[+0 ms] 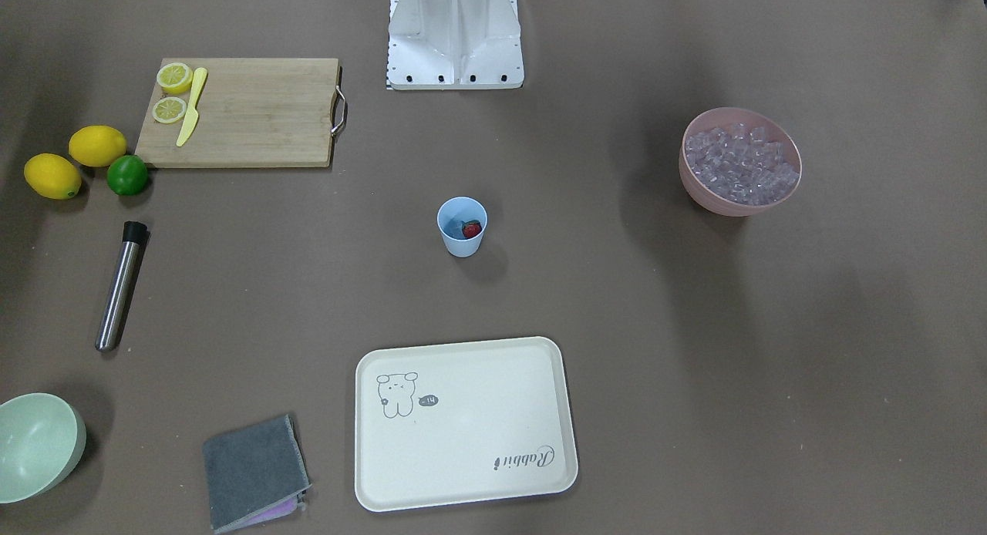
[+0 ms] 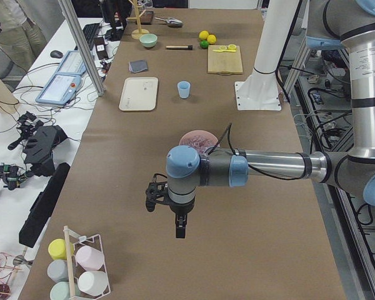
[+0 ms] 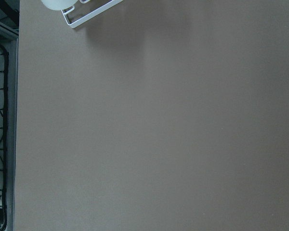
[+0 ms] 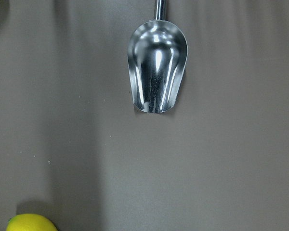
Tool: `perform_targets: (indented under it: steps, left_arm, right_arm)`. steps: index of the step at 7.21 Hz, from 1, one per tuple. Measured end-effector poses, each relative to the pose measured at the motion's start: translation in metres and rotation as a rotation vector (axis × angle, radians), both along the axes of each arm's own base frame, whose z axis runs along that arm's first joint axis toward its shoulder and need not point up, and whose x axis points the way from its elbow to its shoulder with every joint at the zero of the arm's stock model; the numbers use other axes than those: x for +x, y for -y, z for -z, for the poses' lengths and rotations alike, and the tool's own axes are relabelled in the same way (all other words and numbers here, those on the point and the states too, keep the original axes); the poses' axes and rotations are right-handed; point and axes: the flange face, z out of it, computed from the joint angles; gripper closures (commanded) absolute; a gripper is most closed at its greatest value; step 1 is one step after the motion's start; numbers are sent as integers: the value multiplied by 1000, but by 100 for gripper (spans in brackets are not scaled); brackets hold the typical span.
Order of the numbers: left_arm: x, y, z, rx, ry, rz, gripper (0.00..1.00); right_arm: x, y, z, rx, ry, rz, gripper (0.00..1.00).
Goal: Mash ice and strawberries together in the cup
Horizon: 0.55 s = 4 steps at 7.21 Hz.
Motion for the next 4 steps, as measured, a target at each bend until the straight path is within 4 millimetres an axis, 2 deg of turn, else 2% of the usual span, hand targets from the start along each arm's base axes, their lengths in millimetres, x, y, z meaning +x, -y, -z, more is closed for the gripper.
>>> perform_targets:
  steps: [4]
  left_arm:
    - [0, 8, 2, 11, 4, -2, 2]
  right_arm:
    - [1, 3, -5, -16, 1, -8, 0]
